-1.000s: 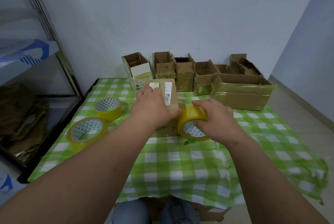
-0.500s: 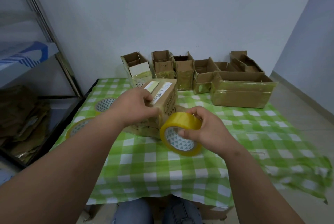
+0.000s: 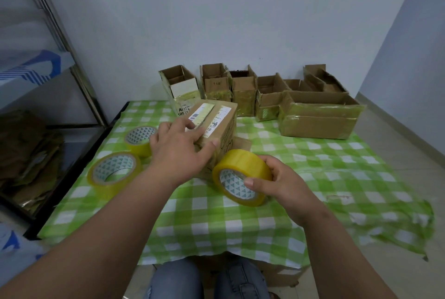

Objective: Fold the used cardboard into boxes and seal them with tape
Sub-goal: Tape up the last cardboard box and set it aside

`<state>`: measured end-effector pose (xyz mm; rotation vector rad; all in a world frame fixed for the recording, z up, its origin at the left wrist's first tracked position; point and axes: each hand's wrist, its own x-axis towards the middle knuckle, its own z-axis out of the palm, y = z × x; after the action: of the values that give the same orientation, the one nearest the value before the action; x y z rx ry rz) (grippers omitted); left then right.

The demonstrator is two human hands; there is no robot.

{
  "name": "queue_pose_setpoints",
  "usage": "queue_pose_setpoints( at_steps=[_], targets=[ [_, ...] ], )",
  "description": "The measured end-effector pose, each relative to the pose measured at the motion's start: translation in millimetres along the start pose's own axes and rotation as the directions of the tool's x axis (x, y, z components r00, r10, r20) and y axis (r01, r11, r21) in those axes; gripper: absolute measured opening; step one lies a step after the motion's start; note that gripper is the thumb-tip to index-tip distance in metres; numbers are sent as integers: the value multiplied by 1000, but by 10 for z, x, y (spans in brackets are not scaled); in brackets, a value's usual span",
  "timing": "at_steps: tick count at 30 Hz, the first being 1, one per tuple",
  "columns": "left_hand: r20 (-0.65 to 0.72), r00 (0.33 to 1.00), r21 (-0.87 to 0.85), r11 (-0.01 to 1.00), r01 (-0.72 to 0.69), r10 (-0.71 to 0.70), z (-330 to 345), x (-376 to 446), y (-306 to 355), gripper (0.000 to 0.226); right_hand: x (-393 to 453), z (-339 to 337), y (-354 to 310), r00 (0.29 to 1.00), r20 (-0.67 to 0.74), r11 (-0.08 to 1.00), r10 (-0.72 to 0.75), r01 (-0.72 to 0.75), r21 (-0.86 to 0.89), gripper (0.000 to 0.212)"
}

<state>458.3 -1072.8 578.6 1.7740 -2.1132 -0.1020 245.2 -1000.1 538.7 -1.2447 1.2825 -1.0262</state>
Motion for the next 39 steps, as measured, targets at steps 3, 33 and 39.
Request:
queue_pose_setpoints(
  at_steps=[3, 33, 39],
  targets=[
    [-11, 999, 12, 999, 39, -39, 43, -113, 19, 77, -3, -28, 13, 1000, -19, 997, -11, 13, 75, 45],
    [165, 983, -340, 931, 130, -77, 37, -348, 259, 27, 430, -196, 188, 934, -356, 351, 18, -340, -873, 22],
    [69, 994, -174, 980, 94, -83, 43, -399, 346, 27, 413, -262, 140, 938, -342, 361, 62, -341, -868, 22]
  ],
)
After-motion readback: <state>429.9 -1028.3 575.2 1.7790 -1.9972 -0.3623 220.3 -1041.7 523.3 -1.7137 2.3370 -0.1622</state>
